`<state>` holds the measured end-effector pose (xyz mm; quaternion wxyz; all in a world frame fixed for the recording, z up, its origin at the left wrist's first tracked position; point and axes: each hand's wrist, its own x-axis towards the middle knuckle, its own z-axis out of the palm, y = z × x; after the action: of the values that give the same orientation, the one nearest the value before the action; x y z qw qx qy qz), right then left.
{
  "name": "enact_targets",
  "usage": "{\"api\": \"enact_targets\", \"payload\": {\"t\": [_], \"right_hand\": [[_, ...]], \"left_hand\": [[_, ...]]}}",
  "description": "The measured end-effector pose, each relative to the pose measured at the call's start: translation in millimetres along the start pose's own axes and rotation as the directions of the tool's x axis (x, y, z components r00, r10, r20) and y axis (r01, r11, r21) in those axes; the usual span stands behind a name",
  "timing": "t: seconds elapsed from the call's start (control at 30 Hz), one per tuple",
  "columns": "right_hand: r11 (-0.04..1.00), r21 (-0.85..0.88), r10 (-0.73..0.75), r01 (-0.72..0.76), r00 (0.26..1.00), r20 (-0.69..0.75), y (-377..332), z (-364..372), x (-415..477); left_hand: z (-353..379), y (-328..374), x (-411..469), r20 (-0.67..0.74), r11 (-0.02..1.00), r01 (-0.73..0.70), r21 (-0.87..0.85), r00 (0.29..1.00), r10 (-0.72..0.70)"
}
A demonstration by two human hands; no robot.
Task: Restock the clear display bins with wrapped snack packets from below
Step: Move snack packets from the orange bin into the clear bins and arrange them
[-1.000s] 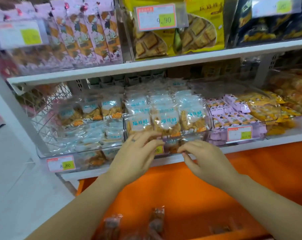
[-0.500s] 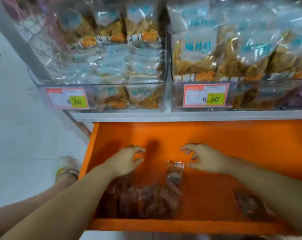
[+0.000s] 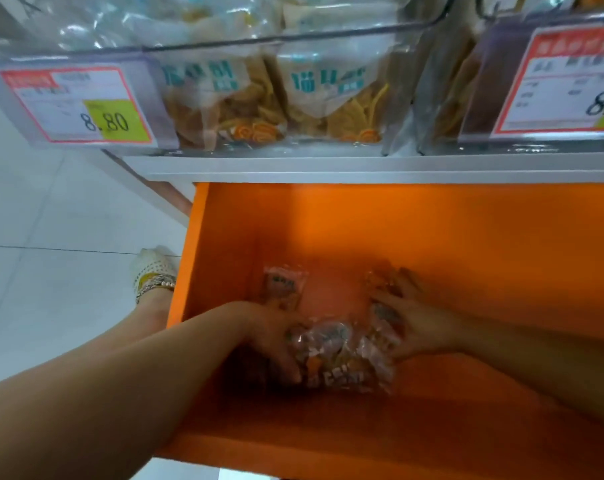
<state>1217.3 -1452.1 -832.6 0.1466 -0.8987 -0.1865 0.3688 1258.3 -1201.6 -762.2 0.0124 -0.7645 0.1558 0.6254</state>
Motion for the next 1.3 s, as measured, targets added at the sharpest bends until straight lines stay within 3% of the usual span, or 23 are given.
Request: {"api": "enact_targets", "payload": {"t": [0.13, 0.3, 0.63, 0.83, 1.0, 1.17, 1.3], "right_hand": [[0.994, -0.11, -0.029, 0.025, 0.999, -0.034, -8, -2, -1], [0.997, -0.076, -0.039, 0.031, 0.993, -0.108, -8, -4, -1], [0.995, -0.051, -0.09, 0.089, 0.996, -0.015, -4, -7, -4], [0.996, 0.027, -0.089, 0.089, 0.996, -0.007, -7, -12, -8], [0.996, 0.021, -0.08, 0.082, 0.993, -0.083, -14, -43, -28], [0.997, 0.019, -0.072, 0.079, 0.964, -0.256, -22, -69, -67], [0.996, 0.031, -0.069, 0.086, 0.931, -0.359, -43, -88, -109]], "left_hand": [[11, 1, 11, -0.131, 1.0, -0.017, -0.026, 0.991, 0.013], [13, 3, 13, -0.249, 0.979, -0.147, -0.144, 0.962, 0.108], [7, 22, 30, -0.166, 0.974, -0.193, -0.117, 0.971, 0.172], [9, 20, 28, -0.239, 0.967, -0.228, -0.114, 0.951, 0.196], [-4, 30, 6, -0.41, 0.951, -0.306, -0.049, 0.874, 0.261], [-8, 39, -33, -0.53, 0.914, -0.401, -0.054, 0.788, 0.315], [-9, 51, -84, -0.618, 0.923, -0.376, 0.088, 0.706, 0.346]]}}
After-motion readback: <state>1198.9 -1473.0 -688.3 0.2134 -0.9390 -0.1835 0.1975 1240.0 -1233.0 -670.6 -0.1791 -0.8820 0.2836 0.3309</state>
